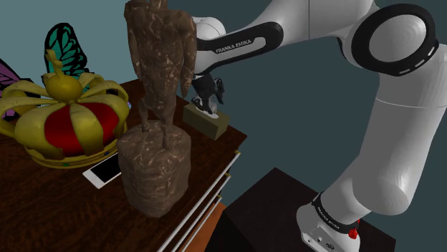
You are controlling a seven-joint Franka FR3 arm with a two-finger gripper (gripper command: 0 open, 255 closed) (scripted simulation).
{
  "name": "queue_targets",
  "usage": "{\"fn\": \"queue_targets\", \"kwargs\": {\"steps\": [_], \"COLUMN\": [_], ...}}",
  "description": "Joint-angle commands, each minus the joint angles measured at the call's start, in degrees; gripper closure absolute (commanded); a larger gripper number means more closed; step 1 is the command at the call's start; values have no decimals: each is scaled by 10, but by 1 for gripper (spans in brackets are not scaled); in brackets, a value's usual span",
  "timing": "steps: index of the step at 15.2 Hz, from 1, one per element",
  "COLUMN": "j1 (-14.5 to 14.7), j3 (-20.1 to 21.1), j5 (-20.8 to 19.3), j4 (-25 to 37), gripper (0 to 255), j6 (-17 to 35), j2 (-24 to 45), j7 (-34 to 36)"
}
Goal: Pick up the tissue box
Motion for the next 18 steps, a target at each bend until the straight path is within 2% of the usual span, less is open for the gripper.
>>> {"fn": "queue_targets", "kwargs": {"steps": [1, 9, 18], "j1": [0, 0, 2], "j3": [0, 0, 3], "j5": [0, 0, 7], "j4": [-1, 0, 37], "gripper": [255, 255, 255], "j6": [2, 1, -53], "j2": [0, 1, -22], "j7": [1, 1, -22]}}
